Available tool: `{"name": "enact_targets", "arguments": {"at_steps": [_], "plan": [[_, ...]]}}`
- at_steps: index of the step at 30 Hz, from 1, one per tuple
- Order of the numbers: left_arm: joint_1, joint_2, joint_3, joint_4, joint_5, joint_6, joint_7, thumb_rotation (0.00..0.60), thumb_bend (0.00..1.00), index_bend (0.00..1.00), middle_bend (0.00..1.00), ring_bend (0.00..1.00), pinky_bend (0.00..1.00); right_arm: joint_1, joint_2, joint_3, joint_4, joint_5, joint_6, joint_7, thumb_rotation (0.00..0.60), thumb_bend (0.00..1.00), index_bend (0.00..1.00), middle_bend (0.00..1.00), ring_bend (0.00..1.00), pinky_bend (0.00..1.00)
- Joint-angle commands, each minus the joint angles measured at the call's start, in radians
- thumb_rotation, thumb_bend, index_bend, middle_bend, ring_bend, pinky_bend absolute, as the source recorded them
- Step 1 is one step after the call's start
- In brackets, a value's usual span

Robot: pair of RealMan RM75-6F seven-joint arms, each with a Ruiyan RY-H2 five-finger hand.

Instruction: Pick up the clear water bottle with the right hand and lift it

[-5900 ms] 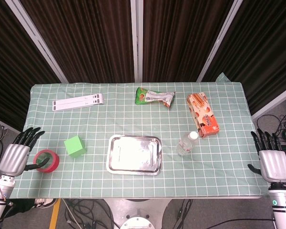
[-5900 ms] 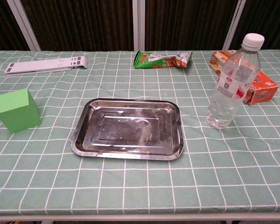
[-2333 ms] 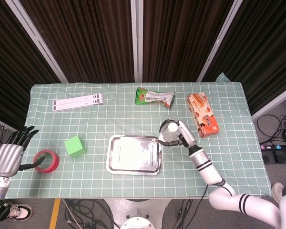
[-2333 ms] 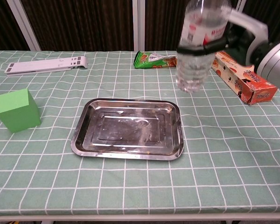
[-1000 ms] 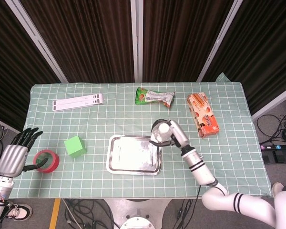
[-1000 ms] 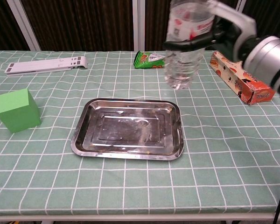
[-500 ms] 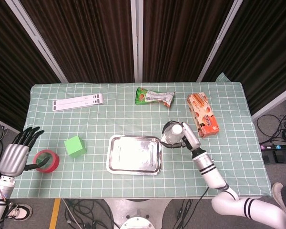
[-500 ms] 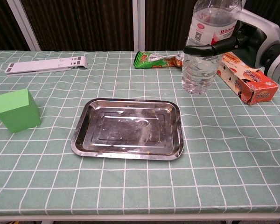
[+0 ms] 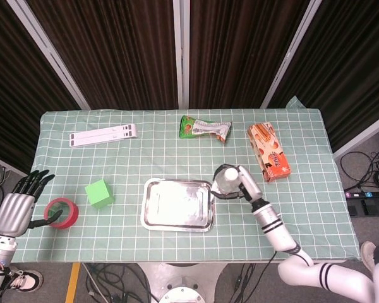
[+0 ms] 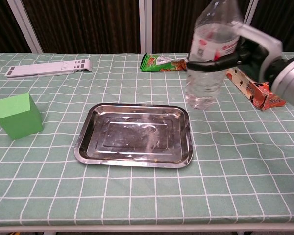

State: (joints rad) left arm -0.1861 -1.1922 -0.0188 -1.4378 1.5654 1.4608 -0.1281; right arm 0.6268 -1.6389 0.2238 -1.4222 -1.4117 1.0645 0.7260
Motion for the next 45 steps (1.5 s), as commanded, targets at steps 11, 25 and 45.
{"name": "enact_targets", "arguments": {"at_steps": [11,25,45], "plan": [[0.01,0.007,0.01,0.012,0.014,0.011,-0.015,0.402,0.22,0.18,0.19,0.1,0.16,0.105,-0.18,-0.013,0.159,-0.012,-0.104,0.04,0.6,0.08,0.68,0.56,0.4,0.47],[0.018,0.027,0.007,0.03,0.016,0.025,-0.054,0.402,0.22,0.18,0.19,0.1,0.16,0.135,-0.293,-0.064,0.344,-0.088,-0.085,0.15,0.6,0.01,0.64,0.53,0.37,0.44],[0.01,0.022,0.006,0.012,0.028,0.02,-0.031,0.398,0.22,0.18,0.19,0.1,0.16,0.129,0.032,-0.161,0.109,-0.134,-0.12,-0.013,0.6,0.0,0.0,0.04,0.0,0.0]]}}
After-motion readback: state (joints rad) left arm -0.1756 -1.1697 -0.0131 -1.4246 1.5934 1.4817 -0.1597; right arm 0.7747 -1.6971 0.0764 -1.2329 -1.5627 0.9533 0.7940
